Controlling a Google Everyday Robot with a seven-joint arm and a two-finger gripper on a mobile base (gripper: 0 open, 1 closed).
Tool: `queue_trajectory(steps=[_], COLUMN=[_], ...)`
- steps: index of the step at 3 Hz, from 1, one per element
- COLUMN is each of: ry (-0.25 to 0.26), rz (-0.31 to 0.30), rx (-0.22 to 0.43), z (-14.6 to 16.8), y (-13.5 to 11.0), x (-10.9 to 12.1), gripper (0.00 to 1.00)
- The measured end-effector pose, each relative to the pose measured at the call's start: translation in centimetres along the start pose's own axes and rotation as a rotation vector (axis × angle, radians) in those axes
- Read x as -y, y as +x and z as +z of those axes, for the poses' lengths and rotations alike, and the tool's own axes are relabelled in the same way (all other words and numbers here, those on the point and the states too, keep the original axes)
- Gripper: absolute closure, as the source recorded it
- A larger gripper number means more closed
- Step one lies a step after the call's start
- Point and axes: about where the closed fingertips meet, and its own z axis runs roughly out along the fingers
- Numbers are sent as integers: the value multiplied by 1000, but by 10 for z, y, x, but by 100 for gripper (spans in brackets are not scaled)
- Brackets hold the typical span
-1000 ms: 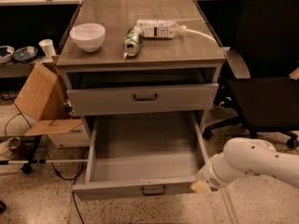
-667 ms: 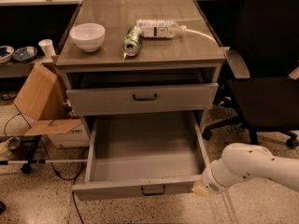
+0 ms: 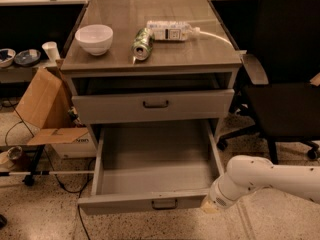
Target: Close middle drawer
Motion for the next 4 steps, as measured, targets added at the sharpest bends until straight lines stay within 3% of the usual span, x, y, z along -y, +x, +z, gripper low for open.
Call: queue_trajectory(steps=[2,4], ry=[2,60], rz=[-23,-101], rx=[-1,50], z=[22,4], y=[-7,-53], x=[26,46], gripper=[58,11])
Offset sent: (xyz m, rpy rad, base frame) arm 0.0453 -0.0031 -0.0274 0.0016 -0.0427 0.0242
